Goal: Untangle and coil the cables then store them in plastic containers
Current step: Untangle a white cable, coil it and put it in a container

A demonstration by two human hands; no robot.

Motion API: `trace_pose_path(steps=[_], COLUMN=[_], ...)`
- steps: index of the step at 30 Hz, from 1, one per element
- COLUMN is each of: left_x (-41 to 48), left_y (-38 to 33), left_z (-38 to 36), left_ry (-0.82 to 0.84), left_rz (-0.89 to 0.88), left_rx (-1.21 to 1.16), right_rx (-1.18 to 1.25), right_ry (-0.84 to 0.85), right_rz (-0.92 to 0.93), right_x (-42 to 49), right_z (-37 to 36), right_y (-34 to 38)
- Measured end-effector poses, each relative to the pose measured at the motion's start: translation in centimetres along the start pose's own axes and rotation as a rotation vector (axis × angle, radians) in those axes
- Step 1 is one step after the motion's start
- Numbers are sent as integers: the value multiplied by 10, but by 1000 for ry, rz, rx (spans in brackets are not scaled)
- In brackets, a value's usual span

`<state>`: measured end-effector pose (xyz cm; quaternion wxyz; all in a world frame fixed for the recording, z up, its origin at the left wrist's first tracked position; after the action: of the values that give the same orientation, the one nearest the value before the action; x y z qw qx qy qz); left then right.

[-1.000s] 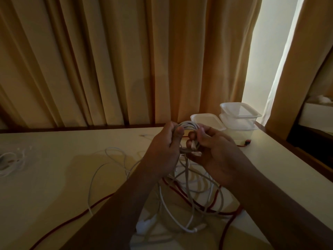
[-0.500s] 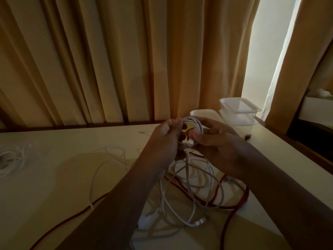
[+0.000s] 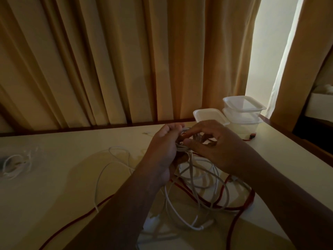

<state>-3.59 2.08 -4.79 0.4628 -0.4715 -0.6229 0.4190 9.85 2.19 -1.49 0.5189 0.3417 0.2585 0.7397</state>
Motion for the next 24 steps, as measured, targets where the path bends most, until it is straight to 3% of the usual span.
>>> trace_pose_path(steps=[12,19,24], left_x=[-1,0,2], left_y=[0,-1,-6], left_z=[-6,-1,-5], left_ry=[111,91,177], left_rz=[12,-2,-74], left_rx=[70,108,168], right_rx=[-44,-299,-446], right_ry=[-31,-39,-53], right_rz=[134,155,176], right_x=[-6,-12,-12], right_z=[-3,-3,-5], right_y=[6,15,15])
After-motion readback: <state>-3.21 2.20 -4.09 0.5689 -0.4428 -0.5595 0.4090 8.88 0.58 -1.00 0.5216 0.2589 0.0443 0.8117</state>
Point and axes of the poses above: each hand's wrist, its own x-axis towards the middle knuckle, its own z-axis out of the back of the hand, y = z × x, the point moved 7 cm from there along x, towards the middle knuckle, and after that the axes turned 13 degrees about -z, right-handed, at the moved point
